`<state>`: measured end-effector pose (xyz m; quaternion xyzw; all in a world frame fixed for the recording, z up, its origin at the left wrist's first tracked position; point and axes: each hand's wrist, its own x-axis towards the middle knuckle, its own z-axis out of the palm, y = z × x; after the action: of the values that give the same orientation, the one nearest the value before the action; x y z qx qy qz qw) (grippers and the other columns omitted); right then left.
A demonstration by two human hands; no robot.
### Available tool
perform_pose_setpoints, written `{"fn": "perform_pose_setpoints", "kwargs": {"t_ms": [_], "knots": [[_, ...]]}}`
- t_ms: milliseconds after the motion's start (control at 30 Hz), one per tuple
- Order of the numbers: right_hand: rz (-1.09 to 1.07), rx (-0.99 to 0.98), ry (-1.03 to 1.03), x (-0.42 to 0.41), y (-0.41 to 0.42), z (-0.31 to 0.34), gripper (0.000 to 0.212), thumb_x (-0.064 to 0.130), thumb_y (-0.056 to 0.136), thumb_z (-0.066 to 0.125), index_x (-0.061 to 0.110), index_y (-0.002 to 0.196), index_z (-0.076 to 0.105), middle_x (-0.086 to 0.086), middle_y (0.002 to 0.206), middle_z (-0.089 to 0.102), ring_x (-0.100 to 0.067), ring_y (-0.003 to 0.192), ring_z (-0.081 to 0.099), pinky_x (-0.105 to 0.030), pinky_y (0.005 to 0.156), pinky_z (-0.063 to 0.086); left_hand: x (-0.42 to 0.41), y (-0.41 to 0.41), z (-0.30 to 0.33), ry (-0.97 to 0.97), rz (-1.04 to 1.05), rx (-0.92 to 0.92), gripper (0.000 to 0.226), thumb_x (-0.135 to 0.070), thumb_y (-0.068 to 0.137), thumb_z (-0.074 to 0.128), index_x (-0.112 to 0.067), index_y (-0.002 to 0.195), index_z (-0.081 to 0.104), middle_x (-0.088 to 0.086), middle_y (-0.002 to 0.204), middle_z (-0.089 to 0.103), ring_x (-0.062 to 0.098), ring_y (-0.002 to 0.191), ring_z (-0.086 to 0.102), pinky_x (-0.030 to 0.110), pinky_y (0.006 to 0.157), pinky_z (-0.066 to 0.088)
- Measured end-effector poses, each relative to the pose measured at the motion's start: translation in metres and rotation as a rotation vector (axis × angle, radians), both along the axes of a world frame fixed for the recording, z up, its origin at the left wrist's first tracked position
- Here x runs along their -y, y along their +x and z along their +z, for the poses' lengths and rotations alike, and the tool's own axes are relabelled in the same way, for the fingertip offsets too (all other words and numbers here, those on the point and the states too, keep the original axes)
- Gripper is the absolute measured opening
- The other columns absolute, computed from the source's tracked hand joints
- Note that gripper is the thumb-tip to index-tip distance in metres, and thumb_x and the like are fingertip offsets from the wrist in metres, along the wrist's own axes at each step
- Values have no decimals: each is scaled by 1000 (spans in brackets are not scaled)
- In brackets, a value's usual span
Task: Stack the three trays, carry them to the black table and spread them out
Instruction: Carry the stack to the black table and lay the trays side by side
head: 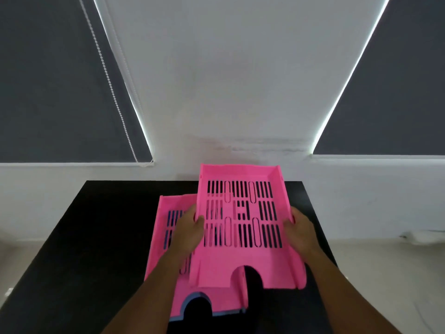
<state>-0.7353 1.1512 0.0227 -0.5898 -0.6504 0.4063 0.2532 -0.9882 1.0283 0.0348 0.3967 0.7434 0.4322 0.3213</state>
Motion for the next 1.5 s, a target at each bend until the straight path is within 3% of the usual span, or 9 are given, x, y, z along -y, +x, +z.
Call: {"fn": "perform_pose_setpoints", "kwargs": {"t_ms": [233, 333, 533, 667, 800, 933, 1200, 1333, 1500], "knots": [[24, 37, 8, -47, 101, -16, 20, 12, 99, 46, 20, 107, 63, 7, 89, 68, -2, 76, 64, -15, 56, 51, -52, 104, -26, -3, 48, 42, 38, 0, 97, 46, -14, 130, 57, -12, 94, 66, -7, 65, 64, 3, 50, 48], [30, 54, 2, -63, 130, -28, 20, 12, 98, 45, 19, 101, 63, 8, 85, 68, -2, 74, 64, -12, 54, 46, -68, 137, -40, -15, 64, 36, 42, 0, 96, 46, -15, 135, 54, -11, 108, 62, -8, 85, 59, 0, 56, 43], [52, 104, -49, -69, 159, -62, 23, 8, 96, 46, 13, 103, 66, 1, 86, 69, -7, 74, 64, -14, 60, 44, -70, 174, -70, -133, 144, -14, 41, 7, 93, 47, -10, 128, 57, 3, 112, 65, 18, 101, 64, 28, 83, 56], [71, 111, -77, -68, 159, -88, 25, 6, 95, 46, 8, 106, 68, -1, 86, 68, -7, 72, 62, -16, 61, 49, -70, 180, -85, -241, 193, -46, 44, 5, 93, 48, -13, 133, 53, 6, 114, 67, 12, 83, 69, 15, 54, 52], [72, 96, -105, -71, 157, -104, 28, 5, 96, 45, 8, 114, 66, 0, 91, 67, -14, 77, 63, -23, 73, 54, -76, 180, -97, -319, 260, -23, 36, 3, 92, 48, -13, 123, 57, 4, 97, 69, 10, 59, 64, 15, 37, 45], [60, 90, -130, -73, 158, -115, 28, 6, 96, 47, 12, 115, 66, 1, 92, 69, -2, 73, 61, -9, 61, 44, -84, 179, -107, -350, 259, 6, 28, 1, 90, 50, -15, 109, 63, 1, 83, 70, 9, 55, 64, 14, 36, 43], [43, 78, -158, -73, 158, -121, 25, 7, 95, 47, 13, 109, 66, 0, 90, 70, -15, 79, 68, -16, 59, 46, -92, 182, -106, -333, 279, 67, 27, -7, 93, 53, -15, 119, 56, 4, 96, 70, 15, 72, 71, 21, 49, 52], [-20, 79, -66, -78, 150, -101, 23, 1, 92, 48, 12, 104, 64, 1, 86, 67, 2, 68, 59, -13, 55, 48, -98, 178, -89, -269, 258, 39, 35, -11, 93, 54, -25, 125, 53, -4, 93, 69, 8, 69, 72, 15, 47, 51], [-49, 14, 57, -82, 115, -67, 34, 5, 96, 50, 6, 129, 60, -4, 108, 68, -11, 77, 62, -11, 63, 46, -102, 160, -64, -163, 215, -103, 44, -11, 95, 54, -19, 138, 48, 0, 120, 67, -20, 67, 58, 3, 45, 42]]}}
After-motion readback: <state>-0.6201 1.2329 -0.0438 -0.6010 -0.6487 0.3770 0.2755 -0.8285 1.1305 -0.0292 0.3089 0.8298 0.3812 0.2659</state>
